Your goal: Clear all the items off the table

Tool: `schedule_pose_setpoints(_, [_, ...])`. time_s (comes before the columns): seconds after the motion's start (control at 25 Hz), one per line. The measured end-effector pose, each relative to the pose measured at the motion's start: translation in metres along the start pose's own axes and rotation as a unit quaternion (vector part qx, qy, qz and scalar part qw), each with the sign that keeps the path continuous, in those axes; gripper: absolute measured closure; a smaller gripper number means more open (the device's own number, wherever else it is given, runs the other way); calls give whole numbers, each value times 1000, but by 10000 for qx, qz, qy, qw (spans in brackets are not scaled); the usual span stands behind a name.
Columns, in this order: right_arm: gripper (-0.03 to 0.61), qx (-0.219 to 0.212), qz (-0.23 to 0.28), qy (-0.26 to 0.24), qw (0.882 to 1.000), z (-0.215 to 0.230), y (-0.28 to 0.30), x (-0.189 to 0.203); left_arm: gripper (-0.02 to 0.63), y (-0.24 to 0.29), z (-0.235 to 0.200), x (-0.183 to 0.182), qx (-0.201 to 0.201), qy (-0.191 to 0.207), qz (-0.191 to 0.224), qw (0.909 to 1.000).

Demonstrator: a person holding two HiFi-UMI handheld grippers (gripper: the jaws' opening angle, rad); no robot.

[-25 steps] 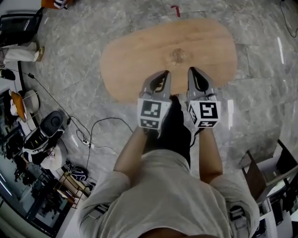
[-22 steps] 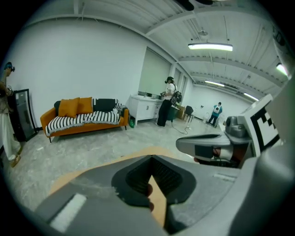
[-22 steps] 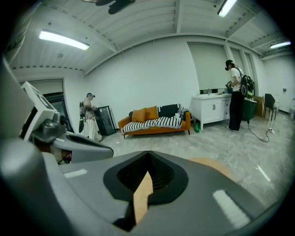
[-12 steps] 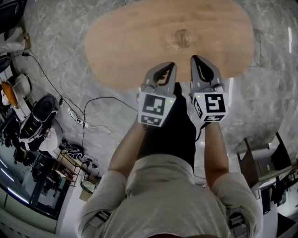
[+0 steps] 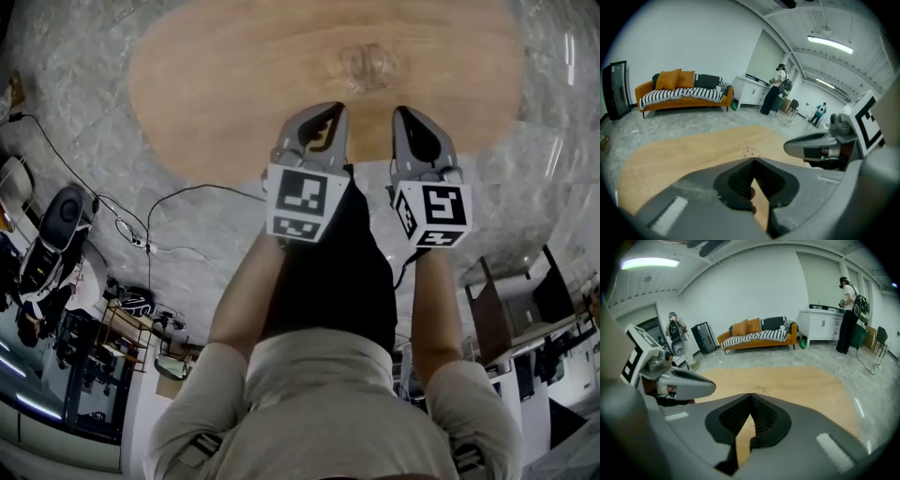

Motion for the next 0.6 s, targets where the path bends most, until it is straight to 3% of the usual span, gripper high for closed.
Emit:
schedule_pose_setpoints(0.2, [572,329,-555,102,9979,20,21,-1,592,18,-16,0,45,-67,-142,9999])
schedule_pose_setpoints(0.6, [571,317,-1190,-44,9924,45,55,-8,592,49,-32,6,142,-251,-329,9990])
Point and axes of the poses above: the fingertips, and each gripper's own axes: y forward along the fingers, z to its right, x out of its underside, the point moved 7 cm from there along -y, backward along the fingers, and after that the axes turned 3 degrees about -x, right-handed, at the moved point
